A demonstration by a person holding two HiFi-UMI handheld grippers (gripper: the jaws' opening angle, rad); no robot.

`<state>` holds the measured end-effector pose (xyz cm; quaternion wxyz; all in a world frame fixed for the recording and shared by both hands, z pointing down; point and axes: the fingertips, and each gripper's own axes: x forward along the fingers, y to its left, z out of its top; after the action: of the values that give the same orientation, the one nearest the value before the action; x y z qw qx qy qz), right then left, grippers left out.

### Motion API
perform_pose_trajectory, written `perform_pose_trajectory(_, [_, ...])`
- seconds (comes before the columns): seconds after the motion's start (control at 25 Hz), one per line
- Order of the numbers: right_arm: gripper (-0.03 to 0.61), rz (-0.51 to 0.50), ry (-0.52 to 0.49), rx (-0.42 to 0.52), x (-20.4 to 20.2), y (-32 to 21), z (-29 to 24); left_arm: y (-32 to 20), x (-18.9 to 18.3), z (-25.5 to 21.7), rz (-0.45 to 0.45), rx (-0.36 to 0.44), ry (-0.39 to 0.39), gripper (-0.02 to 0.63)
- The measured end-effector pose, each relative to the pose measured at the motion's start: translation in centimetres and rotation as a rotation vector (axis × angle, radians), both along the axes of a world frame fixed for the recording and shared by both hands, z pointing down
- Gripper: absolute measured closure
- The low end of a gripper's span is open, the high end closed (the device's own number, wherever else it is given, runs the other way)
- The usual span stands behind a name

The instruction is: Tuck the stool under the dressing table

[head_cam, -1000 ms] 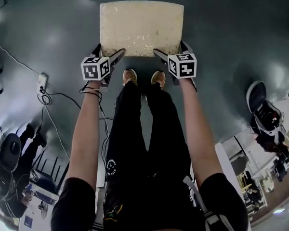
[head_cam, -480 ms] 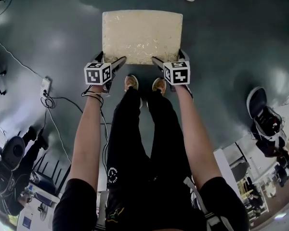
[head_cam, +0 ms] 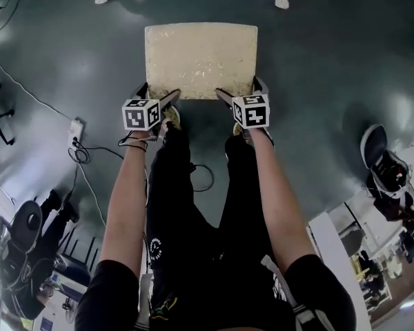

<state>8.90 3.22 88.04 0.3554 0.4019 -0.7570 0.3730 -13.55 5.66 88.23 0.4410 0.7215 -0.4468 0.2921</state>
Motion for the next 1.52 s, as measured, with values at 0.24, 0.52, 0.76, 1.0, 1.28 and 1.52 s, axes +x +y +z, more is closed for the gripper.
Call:
perform_pose_trajectory(0.24, [-0.002, 0.011, 0.009, -0.014, -7.5, 0.4, 0.1, 0.1, -7.6, 0.1, 0.005, 0.000, 0.006, 0.106])
perform_pose_trajectory(0.52, [-0.005, 0.027, 0.009, 0.006, -12.0, -0.4, 0.2, -0.9, -12.1, 0.2, 0.010, -0.004, 0.002, 0.106])
perform_pose_trajectory(0.76, [-0.008, 0.033, -0.003, 0.018, -11.4, -0.1, 0.2, -0.8, -11.7, 0.2, -0.005, 0.014, -0.016, 0.104])
perform_pose_trajectory(1.0, [-0.008, 0.023, 0.000, 0.022, -9.2, 0.3, -0.1, -0.2, -9.2, 0.0, 0.007, -0.032, -0.042, 0.103])
perform_pose_trajectory(1.28, [-0.008, 0.018, 0.001, 0.034, -10.8, -3.4, 0.5, -3.6, -10.8, 0.7, -0.009, -0.017, -0.040, 0.103])
perform_pose_trajectory(1.52, [-0.008, 0.020, 0.005, 0.030, -10.3, -6.2, 0.6, -6.3, -10.4, 0.8, -0.017, 0.000, -0.034, 0.103])
